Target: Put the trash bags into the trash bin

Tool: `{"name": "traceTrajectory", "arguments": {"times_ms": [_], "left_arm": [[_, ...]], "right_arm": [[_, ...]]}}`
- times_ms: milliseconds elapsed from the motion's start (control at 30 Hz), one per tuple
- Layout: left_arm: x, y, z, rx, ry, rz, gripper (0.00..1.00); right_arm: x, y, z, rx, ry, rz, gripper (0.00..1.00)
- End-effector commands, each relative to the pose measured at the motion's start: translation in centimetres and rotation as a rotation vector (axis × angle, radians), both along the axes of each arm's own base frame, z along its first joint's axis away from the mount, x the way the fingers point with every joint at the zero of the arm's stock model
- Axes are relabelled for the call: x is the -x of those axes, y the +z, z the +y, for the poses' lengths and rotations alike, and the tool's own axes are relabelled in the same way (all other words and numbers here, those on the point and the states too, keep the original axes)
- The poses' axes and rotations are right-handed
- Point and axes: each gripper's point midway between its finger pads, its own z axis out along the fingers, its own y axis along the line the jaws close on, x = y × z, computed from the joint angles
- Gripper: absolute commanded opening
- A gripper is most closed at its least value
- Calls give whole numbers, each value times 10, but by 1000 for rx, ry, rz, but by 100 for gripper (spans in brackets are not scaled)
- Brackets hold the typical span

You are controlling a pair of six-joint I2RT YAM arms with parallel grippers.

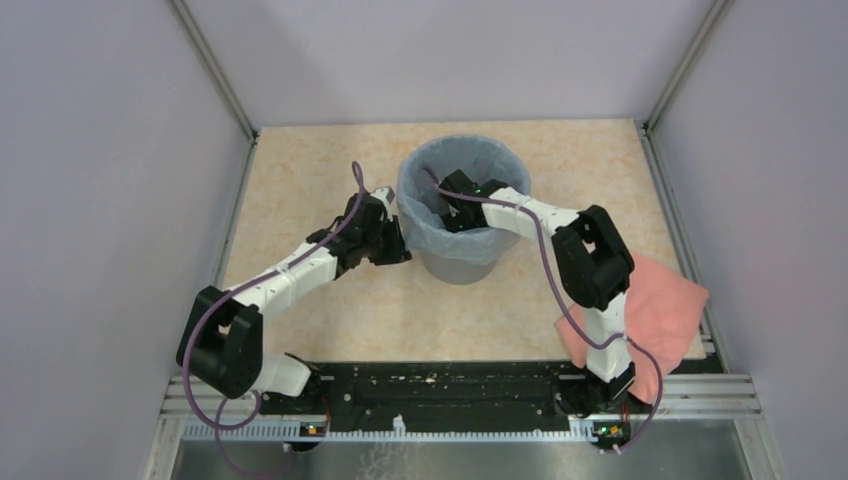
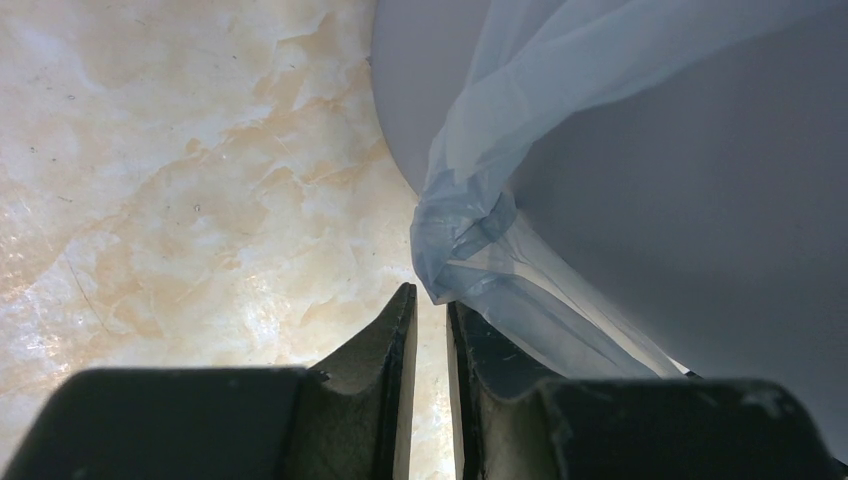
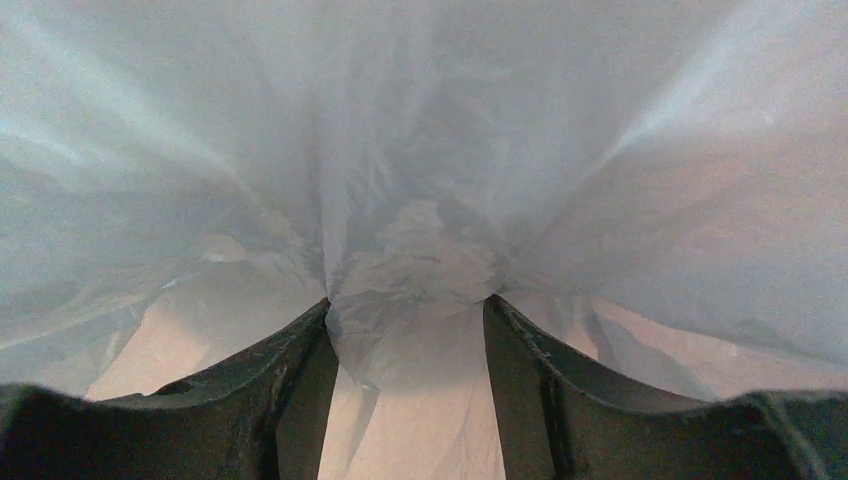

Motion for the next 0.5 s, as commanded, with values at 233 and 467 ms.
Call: {"name": "traceTrajectory", "arguments": {"times_ms": [233,467], "left_arm": [[-12,14,-8,23,-19,-49,23],[-11,14,-9,24,-20,-47,23]], "right_arm": [[-11,58,10,-100,-18,-98,54],[-10,69,10,-118,-21,-115,54]]}}
